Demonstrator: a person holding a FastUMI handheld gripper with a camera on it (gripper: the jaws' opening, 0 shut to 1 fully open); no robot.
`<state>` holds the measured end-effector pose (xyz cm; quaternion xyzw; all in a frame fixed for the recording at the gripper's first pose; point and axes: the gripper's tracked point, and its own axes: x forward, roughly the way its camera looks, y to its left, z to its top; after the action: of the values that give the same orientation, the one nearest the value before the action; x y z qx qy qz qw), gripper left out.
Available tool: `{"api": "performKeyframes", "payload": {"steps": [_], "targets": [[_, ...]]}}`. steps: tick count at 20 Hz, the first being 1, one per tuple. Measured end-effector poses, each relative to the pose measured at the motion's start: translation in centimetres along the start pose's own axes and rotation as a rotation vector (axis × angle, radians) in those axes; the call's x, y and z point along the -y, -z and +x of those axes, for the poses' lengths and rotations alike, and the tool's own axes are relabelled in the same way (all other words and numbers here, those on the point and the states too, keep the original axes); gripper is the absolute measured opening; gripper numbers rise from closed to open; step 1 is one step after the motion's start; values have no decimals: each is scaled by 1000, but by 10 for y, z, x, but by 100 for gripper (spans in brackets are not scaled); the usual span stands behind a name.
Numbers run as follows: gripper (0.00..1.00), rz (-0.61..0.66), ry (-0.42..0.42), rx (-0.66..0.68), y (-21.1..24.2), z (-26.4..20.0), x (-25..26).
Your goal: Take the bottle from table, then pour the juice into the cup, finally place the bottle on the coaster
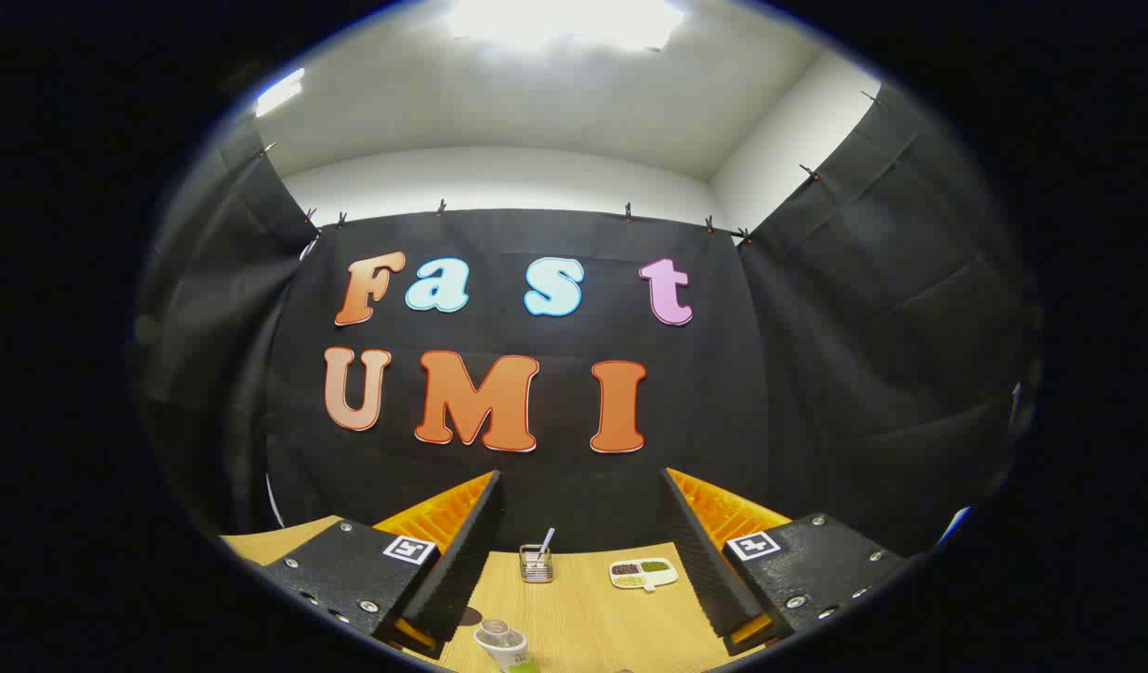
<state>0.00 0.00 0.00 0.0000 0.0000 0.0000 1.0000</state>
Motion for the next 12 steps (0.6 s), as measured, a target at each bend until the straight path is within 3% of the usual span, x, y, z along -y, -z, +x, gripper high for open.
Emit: {"api": "performKeyframes", "payload": {"steps": [12], "targets": [[97, 8, 8, -37, 14, 5, 7]]}}
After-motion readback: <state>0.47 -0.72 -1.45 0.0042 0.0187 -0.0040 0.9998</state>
